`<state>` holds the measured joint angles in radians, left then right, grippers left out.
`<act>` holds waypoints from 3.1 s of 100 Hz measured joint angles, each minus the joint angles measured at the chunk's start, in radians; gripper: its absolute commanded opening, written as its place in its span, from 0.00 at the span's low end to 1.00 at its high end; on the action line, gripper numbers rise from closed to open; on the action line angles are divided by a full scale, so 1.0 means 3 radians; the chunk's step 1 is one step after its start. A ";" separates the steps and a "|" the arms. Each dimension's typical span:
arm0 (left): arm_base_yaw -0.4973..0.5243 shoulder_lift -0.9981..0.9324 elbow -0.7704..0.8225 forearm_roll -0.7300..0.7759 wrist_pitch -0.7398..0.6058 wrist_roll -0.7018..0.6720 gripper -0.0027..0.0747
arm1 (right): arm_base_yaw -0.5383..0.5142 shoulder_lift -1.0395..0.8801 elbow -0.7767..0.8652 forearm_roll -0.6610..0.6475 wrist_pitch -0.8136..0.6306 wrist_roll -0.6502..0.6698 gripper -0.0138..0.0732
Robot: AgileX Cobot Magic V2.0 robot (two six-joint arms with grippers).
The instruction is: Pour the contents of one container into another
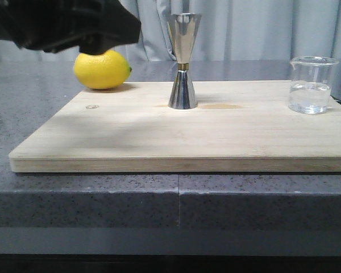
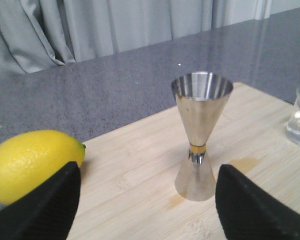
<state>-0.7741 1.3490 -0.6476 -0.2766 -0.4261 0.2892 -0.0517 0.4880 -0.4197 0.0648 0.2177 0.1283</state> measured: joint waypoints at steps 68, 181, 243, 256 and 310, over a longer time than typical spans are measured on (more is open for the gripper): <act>0.0138 0.0941 -0.0419 0.1716 -0.0477 -0.1430 0.72 | 0.0578 0.0466 0.0000 -0.0012 -0.0150 0.0000 0.66; 0.0440 0.1599 -0.0929 0.2960 -0.0815 -0.2510 0.42 | 0.0578 0.0466 0.0000 -0.0024 -0.0197 0.0000 0.66; 0.0453 0.1599 -0.0933 0.3017 -0.0830 -0.2517 0.01 | 0.0581 0.0466 0.0034 -0.0024 -0.0081 -0.0020 0.66; 0.0453 0.1550 -0.0933 0.3089 -0.0808 -0.2555 0.01 | 0.0671 0.0466 0.0180 -0.0024 -0.0290 -0.0034 0.66; 0.0453 0.1295 -0.0933 0.3571 -0.0806 -0.3165 0.01 | 0.1087 0.0720 0.0744 -0.0140 -0.1425 -0.0060 0.66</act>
<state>-0.6381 1.7375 -0.9276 0.7948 -0.6680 -0.6603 0.2743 0.7040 -0.1966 0.0226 -0.2097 0.1102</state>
